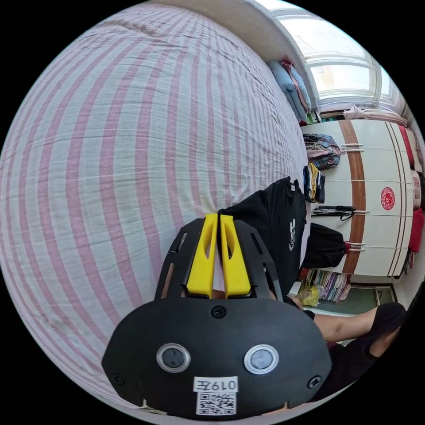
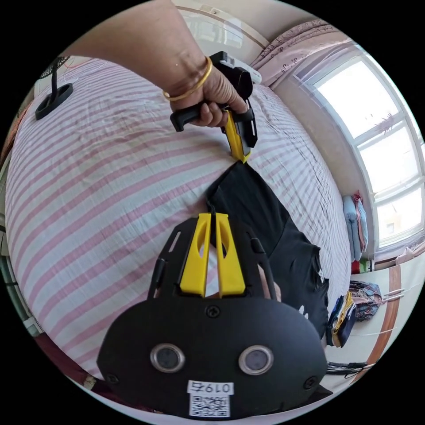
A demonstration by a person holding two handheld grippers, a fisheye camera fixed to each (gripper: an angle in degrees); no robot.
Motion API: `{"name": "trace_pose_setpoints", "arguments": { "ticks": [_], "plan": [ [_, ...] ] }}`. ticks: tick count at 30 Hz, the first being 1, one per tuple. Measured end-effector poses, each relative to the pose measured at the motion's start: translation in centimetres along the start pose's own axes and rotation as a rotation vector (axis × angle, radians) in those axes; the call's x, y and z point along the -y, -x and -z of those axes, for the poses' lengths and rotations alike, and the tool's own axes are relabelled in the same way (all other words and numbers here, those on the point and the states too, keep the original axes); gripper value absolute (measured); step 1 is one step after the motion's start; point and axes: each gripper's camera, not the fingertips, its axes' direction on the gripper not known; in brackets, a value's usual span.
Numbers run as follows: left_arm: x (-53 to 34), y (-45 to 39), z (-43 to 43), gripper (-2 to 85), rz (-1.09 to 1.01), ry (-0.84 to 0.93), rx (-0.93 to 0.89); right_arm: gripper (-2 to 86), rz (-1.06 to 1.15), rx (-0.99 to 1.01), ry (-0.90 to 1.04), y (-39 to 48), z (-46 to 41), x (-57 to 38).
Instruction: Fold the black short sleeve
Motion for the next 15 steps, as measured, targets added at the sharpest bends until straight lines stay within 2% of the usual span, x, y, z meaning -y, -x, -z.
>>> {"name": "trace_pose_setpoints", "arguments": {
  "ticks": [5, 8, 15],
  "plan": [
    [1.5, -1.5, 1.0, 1.1, -0.021, 0.043, -0.006, -0.6, -0.189, 0.106, -0.048, -6.1, 2.5, -1.0],
    [2.3, -3.0, 1.6, 1.0, -0.021, 0.016, -0.182, -0.5, -0.32, 0.188, -0.08, -10.9, 4.4, -2.4],
    [5.5, -9.4, -1.2, 0.9, -0.093, 0.042, -0.17, -0.1, -0.6, 0.328, -0.132, -21.4, 8.0, -6.7]
  ]
}}
